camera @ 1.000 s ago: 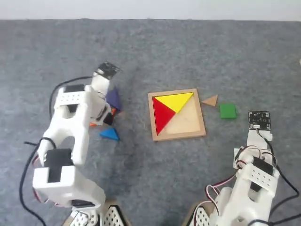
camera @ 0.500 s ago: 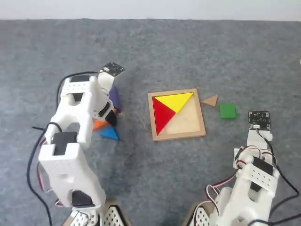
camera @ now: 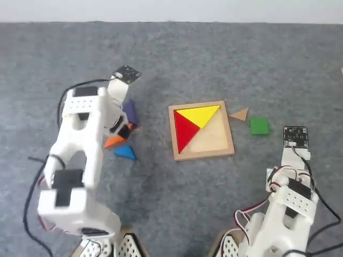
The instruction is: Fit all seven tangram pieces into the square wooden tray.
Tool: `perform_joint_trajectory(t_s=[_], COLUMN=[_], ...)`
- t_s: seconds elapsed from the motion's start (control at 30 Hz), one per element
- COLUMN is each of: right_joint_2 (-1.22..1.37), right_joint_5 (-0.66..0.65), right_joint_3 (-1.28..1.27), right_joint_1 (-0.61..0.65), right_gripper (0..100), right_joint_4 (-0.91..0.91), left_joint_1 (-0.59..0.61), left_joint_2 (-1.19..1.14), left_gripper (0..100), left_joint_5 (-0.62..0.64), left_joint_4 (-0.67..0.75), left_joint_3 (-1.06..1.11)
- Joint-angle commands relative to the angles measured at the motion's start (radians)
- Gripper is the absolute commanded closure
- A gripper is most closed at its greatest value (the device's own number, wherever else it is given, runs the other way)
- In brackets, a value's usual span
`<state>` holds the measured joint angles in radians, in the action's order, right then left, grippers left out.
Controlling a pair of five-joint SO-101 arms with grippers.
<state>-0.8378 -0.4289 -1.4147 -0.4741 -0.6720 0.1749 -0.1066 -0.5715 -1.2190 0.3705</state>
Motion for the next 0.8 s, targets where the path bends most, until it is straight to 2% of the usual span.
perform_joint_trajectory(t_s=[0.0, 0.17, 0.27, 0.5, 0.57, 0.7, 0.77], right_joint_2=[-0.022, -0.022, -0.022, -0.022, -0.022, -0.022, -0.022], right_joint_5=[-0.003, -0.003, -0.003, -0.003, -0.003, -0.003, -0.003], right_joint_3=[-0.002, -0.002, -0.002, -0.002, -0.002, -0.002, -0.002], right_joint_1=[-0.008, -0.008, -0.008, -0.008, -0.008, -0.008, -0.008], right_gripper=[94.3, 94.3, 94.3, 94.3, 94.3, 94.3, 94.3], right_joint_4=[0.022, 0.022, 0.022, 0.022, 0.022, 0.022, 0.022], left_joint_1=[-0.021, -0.018, -0.011, 0.049, 0.051, 0.043, 0.043], left_joint_2=[0.101, -0.028, -0.164, -0.371, -0.387, -0.387, -0.385], left_gripper=[77, 77, 78, 78, 79, 88, 88], left_joint_5=[-0.049, -0.046, -0.046, -0.038, -0.040, -0.038, -0.035], left_joint_4=[0.002, 0.100, 0.112, -0.051, -0.071, -0.071, -0.060], left_joint_3=[0.084, 0.093, 0.024, -0.257, -0.283, -0.286, -0.289])
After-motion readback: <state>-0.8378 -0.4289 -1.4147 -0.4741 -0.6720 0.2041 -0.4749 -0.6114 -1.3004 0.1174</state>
